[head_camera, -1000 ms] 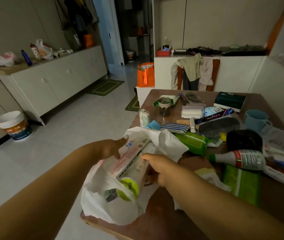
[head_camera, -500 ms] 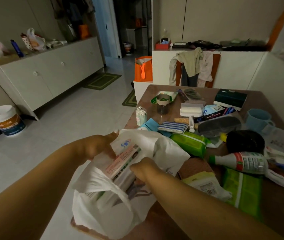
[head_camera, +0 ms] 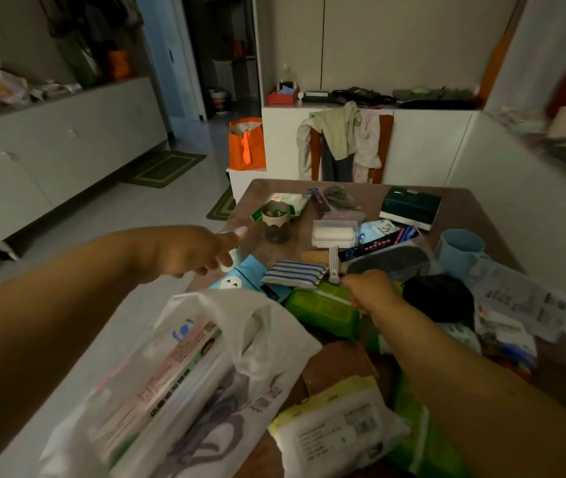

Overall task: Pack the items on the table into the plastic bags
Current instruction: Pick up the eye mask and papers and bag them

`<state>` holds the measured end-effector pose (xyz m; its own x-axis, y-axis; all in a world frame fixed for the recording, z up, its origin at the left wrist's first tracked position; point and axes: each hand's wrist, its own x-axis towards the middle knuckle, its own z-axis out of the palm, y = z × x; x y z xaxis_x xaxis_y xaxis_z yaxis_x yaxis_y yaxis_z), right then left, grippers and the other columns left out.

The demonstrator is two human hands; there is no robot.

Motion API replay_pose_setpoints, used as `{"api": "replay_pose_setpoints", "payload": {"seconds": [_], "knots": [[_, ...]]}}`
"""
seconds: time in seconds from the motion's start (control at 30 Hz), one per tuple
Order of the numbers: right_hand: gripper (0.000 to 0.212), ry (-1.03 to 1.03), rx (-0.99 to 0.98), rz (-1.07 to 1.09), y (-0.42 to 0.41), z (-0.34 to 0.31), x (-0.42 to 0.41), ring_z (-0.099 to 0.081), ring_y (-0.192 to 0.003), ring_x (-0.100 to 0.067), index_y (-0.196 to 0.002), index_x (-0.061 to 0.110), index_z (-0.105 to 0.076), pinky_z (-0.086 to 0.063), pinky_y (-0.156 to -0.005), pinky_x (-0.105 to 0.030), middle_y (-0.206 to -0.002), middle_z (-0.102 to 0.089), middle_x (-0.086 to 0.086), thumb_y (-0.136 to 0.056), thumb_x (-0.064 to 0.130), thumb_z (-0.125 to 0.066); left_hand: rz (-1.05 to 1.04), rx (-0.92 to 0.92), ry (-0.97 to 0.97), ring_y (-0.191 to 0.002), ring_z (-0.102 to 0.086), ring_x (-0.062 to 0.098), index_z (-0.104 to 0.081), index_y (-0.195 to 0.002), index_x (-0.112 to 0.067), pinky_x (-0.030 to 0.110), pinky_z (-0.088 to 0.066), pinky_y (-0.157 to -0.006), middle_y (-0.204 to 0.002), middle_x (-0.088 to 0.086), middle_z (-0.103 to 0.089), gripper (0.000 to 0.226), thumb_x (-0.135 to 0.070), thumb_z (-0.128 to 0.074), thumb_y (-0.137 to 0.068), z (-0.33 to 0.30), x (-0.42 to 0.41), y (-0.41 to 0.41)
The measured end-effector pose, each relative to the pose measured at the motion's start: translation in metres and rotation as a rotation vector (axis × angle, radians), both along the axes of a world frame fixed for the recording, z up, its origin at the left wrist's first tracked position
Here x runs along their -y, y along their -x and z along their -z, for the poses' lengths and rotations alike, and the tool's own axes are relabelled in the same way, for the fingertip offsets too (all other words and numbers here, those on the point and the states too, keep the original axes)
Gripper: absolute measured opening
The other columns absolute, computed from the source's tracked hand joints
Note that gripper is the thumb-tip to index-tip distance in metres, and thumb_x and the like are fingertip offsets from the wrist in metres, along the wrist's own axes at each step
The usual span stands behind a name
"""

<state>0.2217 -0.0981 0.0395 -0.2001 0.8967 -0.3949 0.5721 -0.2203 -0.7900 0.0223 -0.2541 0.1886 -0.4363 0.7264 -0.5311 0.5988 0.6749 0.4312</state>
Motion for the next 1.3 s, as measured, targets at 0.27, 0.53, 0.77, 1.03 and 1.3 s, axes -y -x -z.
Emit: {"api": "replay_pose_setpoints", "payload": {"seconds": [0.27,0.53,0.77,1.03,1.3], "knots": [[0.031,-0.035,0.157,-0.106,-0.003,0.011,-0.082,-0.060,-0.091,-0.029,-0.103,0.007,-0.060,-0.049,-0.082,-0.034,-0.100,-0.063,-0.015,-0.086,0.033,-0.059,0.148,-0.053,0.021,-0.108,-0.060,0.030,-0.054,-0.129,-0.012,0.041,-0.049,-0.093,-0.124,0.013,-0.060,0.055,-0.053,-0.040,-0.094,0.018,-0.118,-0.042],[0.076,-0.441,0.669,-0.131,-0.014,0.010,-0.166,-0.035,-0.132,-0.033,-0.142,0.008,-0.031,-0.032,-0.107,-0.041,-0.145,-0.037,-0.017,-0.082,0.043,-0.064,0.186,-0.066,-0.097,-0.105,-0.058,0.020,-0.052,-0.127,-0.007,0.017,-0.047,-0.080,-0.111,0.008,-0.058,0.038,-0.032,-0.046,-0.098,0.076,-0.195,-0.062],[0.082,-0.263,0.871,-0.081,-0.015,0.026,-0.195,-0.032,-0.135,-0.035,-0.144,0.002,-0.023,-0.025,-0.110,-0.043,-0.148,-0.034,-0.020,-0.083,0.041,-0.061,0.208,0.024,-0.114,-0.088,-0.060,0.028,-0.064,-0.098,-0.012,0.039,-0.050,-0.082,-0.100,0.017,-0.065,0.033,-0.043,-0.058,-0.088,0.133,-0.240,-0.046],[0.025,-0.465,0.656,-0.469,-0.002,-0.050,-0.194,-0.058,-0.085,-0.023,-0.108,0.011,-0.066,-0.045,-0.076,-0.030,-0.091,-0.061,-0.006,-0.087,0.024,-0.065,0.284,0.040,-0.408,-0.119,-0.051,0.019,-0.036,-0.139,-0.019,0.032,-0.047,-0.096,-0.135,0.003,-0.050,0.084,-0.035,-0.081,-0.070,0.137,-0.258,-0.049],[0.030,-0.672,0.146,-0.488,0.019,-0.099,-0.236,-0.058,-0.090,-0.013,-0.112,0.014,-0.063,-0.044,-0.074,-0.022,-0.103,-0.064,-0.001,-0.089,0.034,-0.060,0.007,0.429,-0.674,-0.082,-0.065,0.011,-0.067,-0.094,-0.021,0.017,-0.055,-0.068,-0.088,-0.003,-0.068,0.021,-0.006,-0.072,-0.080,0.140,-0.270,-0.044]]}}
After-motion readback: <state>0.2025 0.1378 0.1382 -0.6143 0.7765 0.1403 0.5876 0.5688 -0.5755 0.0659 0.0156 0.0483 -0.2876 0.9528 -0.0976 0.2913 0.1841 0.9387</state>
